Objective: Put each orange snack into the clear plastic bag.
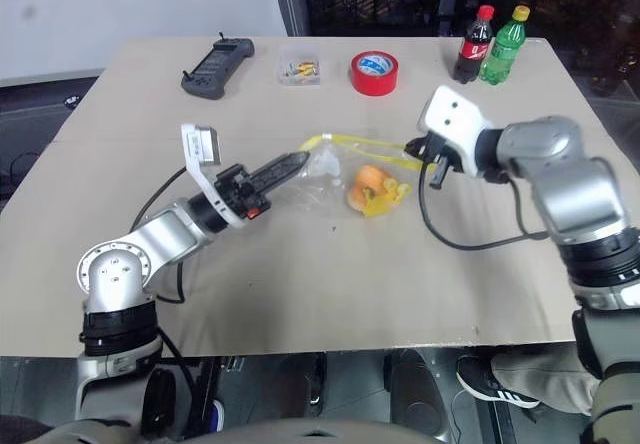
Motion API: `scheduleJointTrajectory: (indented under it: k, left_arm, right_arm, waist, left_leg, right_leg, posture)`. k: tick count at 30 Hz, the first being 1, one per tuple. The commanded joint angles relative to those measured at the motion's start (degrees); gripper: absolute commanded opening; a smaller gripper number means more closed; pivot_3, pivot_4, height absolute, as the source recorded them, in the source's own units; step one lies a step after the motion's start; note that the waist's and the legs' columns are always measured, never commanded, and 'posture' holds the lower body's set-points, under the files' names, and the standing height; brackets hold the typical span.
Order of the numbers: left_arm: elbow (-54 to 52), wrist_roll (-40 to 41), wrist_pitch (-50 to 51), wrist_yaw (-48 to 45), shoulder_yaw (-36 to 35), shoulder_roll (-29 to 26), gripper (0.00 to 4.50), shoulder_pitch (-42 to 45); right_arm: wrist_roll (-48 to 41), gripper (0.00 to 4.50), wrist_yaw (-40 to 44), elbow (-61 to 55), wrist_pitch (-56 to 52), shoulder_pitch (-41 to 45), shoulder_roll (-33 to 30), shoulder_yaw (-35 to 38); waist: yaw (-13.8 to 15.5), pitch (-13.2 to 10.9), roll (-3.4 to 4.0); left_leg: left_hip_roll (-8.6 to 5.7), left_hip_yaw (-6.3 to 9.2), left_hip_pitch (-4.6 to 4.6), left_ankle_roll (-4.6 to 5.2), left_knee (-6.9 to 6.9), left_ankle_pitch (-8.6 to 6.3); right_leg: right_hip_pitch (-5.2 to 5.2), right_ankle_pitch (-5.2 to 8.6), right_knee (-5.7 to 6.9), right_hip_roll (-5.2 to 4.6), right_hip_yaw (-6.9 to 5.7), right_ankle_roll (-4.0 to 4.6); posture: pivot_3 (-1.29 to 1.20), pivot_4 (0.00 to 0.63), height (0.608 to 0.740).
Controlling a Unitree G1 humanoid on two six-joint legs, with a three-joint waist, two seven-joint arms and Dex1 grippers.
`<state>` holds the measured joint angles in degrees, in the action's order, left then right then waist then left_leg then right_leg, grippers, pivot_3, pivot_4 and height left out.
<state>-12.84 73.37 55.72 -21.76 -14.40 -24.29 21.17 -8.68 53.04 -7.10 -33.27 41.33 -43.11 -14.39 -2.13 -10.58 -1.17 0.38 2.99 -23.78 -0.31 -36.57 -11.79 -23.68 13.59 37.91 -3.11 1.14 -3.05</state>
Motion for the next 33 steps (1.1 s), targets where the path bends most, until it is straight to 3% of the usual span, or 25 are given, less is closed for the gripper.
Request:
scheduleJointTrajectory:
  k: [1,5,10,19,26,33]
  left_arm:
    - [-2.12,-3.31,-2.84,-4.75,-0.64,-2.51,0.0,-2.01]
    - [-3.51,-6.55,-4.38,-8.41,0.26,-4.52,0.0,-4.13]
    - [-5.65,-10.1,-6.26,-12.05,1.77,-5.71,0.0,-5.61]
    - [-7.53,-14.61,-8.13,-16.53,3.17,-8.04,0.0,-7.05]
    - [-7.7,-14.57,-8.19,-16.38,2.35,-8.13,0.0,-7.25]
    - [-7.26,-14.61,-8.25,-15.9,2.17,-8.02,0.0,-6.72]
  right_arm:
    - [0.81,0.57,-1.86,-2.66,2.42,-2.47,-1.54,4.62]
    - [-0.8,2.12,-3.04,-9.79,0.96,-9.06,-3.96,10.6]
    - [-8.22,2.12,-0.47,-17.8,-4.93,-16.73,-6.03,16.97]
    - [-10.82,2.12,-0.41,-18.97,-5.43,-16.53,-4.71,14.57]
    - [-14.01,2.12,3.39,-22.24,-5.13,-19.63,-7.17,14.37]
    - [-19.93,2.12,5.35,-27.27,-7.63,-24.84,-9.77,18.29]
  waist:
    - [0.47,0.0,0.0]
    - [1.63,0.0,-0.01]
    - [1.5,-0.01,-0.03]
    - [1.37,-0.01,-0.03]
    - [1.49,-0.01,-0.03]
    - [1.52,-0.01,-0.04]
  left_leg:
    - [-0.01,0.0,-0.02,0.0,-0.01,0.0]
    - [-0.03,0.04,-0.07,0.0,0.0,0.0]
    - [-0.02,0.01,-0.04,0.0,0.0,-0.01]
    - [0.04,-0.03,0.01,0.0,0.0,-0.01]
    - [0.03,0.0,-0.04,0.0,0.01,-0.01]
    - [0.04,0.0,-0.04,0.0,0.01,-0.01]
  right_leg:
    - [0.01,0.0,-0.02,-0.02,-0.01,0.0]
    - [0.01,0.01,-0.1,-0.05,-0.06,0.01]
    - [0.04,0.01,-0.12,-0.08,-0.06,0.01]
    - [0.04,0.02,-0.09,-0.01,-0.03,0.01]
    - [0.04,0.01,-0.14,-0.03,-0.05,0.0]
    - [0.04,0.02,-0.14,-0.03,-0.06,0.0]
  posture:
    - [0.0,0.15,0.719]
    - [0.0,0.15,0.719]
    - [0.0,0.15,0.719]
    - [0.0,0.15,0.719]
    - [0.0,0.15,0.719]
    - [0.0,0.15,0.719]
